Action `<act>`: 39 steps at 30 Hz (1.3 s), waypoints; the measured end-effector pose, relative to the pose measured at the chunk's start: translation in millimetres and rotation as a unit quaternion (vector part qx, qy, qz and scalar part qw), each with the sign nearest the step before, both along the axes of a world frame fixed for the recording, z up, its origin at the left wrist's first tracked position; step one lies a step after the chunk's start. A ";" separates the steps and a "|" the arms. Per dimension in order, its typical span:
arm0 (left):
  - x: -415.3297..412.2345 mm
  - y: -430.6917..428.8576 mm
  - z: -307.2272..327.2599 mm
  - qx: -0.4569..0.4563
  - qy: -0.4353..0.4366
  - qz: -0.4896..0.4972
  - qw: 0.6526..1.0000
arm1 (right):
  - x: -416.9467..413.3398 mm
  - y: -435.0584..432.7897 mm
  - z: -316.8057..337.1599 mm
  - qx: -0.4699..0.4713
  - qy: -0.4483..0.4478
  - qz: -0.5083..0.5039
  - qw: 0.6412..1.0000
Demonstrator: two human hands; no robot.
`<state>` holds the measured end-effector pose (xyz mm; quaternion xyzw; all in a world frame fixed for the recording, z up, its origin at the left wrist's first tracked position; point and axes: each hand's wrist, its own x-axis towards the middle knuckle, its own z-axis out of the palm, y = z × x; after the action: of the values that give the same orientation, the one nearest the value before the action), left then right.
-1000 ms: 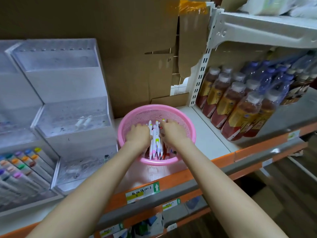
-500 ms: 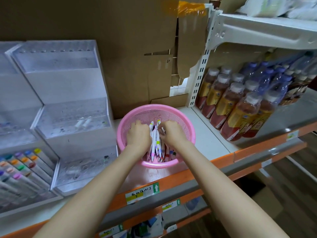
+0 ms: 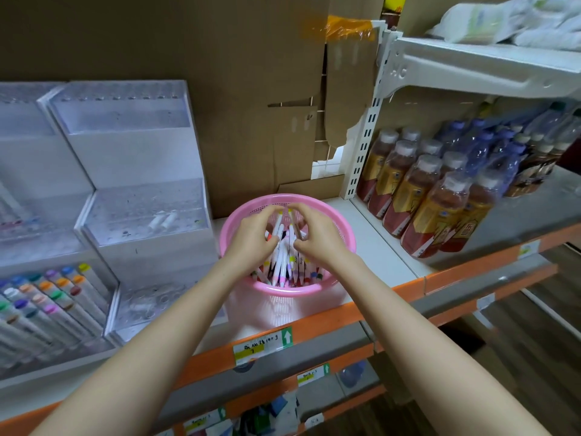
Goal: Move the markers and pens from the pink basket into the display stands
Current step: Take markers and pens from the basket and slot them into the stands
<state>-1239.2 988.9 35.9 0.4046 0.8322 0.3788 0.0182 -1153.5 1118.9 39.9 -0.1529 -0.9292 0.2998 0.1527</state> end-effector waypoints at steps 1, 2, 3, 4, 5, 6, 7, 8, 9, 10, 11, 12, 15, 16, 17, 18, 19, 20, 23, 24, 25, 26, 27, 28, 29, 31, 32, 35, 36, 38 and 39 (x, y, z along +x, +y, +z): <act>2.1 -2.1 2.7 0.011 0.008 -0.002 1.000 | 1.8 -2.8 1.8 0.002 0.014 0.004 1.000; 4.1 -4.4 5.7 0.025 0.017 -0.002 1.000 | 3.3 -5.9 3.7 0.003 0.029 0.010 1.000; 6.5 -6.9 9.4 0.041 0.027 -0.001 0.999 | 4.7 -9.3 6.4 0.002 0.046 0.016 0.999; 8.8 -9.6 13.4 0.057 0.037 0.001 0.998 | 6.4 -13.4 10.4 -0.001 0.065 0.022 0.998; 10.9 -12.7 18.0 0.069 0.048 0.005 0.996 | 7.9 -17.6 15.3 -0.006 0.082 0.025 0.996; 12.4 -16.5 22.6 0.081 0.061 0.009 0.995 | 9.7 -22.0 21.3 -0.008 0.100 0.028 0.995; 13.6 -20.9 27.4 0.090 0.072 0.013 0.993 | 10.9 -26.7 27.0 -0.009 0.115 0.030 0.993; 14.5 -26.6 32.3 0.096 0.086 0.019 0.991 | 11.9 -32.1 33.0 -0.008 0.127 0.034 0.991; 14.7 -33.3 37.5 0.099 0.101 0.027 0.990 | 12.9 -38.2 39.1 -0.008 0.136 0.038 0.990; 14.7 -41.1 42.9 0.102 0.115 0.037 0.987 | 13.3 -44.8 44.7 -0.012 0.145 0.043 0.988; 14.5 -49.7 48.5 0.107 0.125 0.050 0.985 | 13.4 -51.7 50.7 -0.020 0.155 0.048 0.987; 14.0 -58.9 54.2 0.113 0.133 0.062 0.983 | 12.7 -58.5 56.6 -0.028 0.166 0.053 0.984; 12.9 -88.3 72.5 0.128 0.156 0.083 0.976 | 4.6 -81.6 75.1 -0.044 0.212 0.070 0.974; 12.6 -98.0 78.4 0.131 0.165 0.090 0.973 | 0.0 -89.9 80.4 -0.045 0.225 0.078 0.970; 11.8 -107.8 84.2 0.133 0.174 0.101 0.970 | -5.6 -98.9 85.3 -0.045 0.234 0.086 0.967; 10.8 -118.0 89.8 0.135 0.184 0.116 0.967 | -11.6 -108.4 89.6 -0.043 0.240 0.094 0.965; 9.2 -128.2 95.0 0.136 0.194 0.133 0.963 | -17.7 -117.9 93.5 -0.042 0.243 0.103 0.964; 7.2 -138.6 99.9 0.135 0.200 0.149 0.959 | -23.9 -127.2 97.1 -0.043 0.247 0.112 0.962; -0.4 -171.2 111.7 0.130 0.204 0.190 0.952 | -40.9 -154.7 107.3 -0.049 0.251 0.137 0.957; -2.5 -181.8 115.6 0.131 0.204 0.199 0.950 | -45.9 -163.6 110.4 -0.047 0.250 0.145 0.956; -5.3 -192.5 119.1 0.131 0.206 0.205 0.948 | -51.0 -172.8 113.1 -0.047 0.249 0.153 0.955; -8.0 -203.1 122.9 0.132 0.209 0.211 0.946 | -55.9 -182.2 115.8 -0.048 0.249 0.161 0.954; -11.7 -213.5 126.3 0.134 0.211 0.216 0.944 | -61.3 -191.4 118.0 -0.051 0.249 0.167 0.953; -15.8 -223.2 129.6 0.137 0.211 0.222 0.942 | -66.4 -200.7 120.3 -0.054 0.249 0.172 0.952; -21.1 -232.8 132.7 0.141 0.208 0.228 0.941 | -72.0 -209.9 122.8 -0.056 0.250 0.175 0.951; -32.1 -248.3 137.3 0.145 0.201 0.239 0.939 | -82.9 -225.4 127.0 -0.060 0.258 0.178 0.948; -38.2 -255.7 139.2 0.145 0.198 0.244 0.938 | -89.0 -233.0 128.7 -0.062 0.264 0.177 0.946; -55.3 -272.7 143.5 0.148 0.197 0.243 0.938 | -105.3 -250.4 132.5 -0.070 0.277 0.172 0.943; -60.5 -276.4 144.9 0.153 0.196 0.239 0.939 | -110.2 -254.7 133.4 -0.072 0.280 0.172 0.942; -70.7 -281.3 147.1 0.162 0.191 0.228 0.941 | -120.1 -261.0 134.4 -0.073 0.283 0.170 0.941; -75.6 -282.3 148.1 0.169 0.191 0.222 0.941 | -125.0 -263.3 134.7 -0.073 0.283 0.167 0.942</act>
<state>-1314.8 706.6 184.0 0.2718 0.8126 0.4236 -0.2940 -1278.5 855.6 174.7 0.0848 -0.8353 0.4190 0.3457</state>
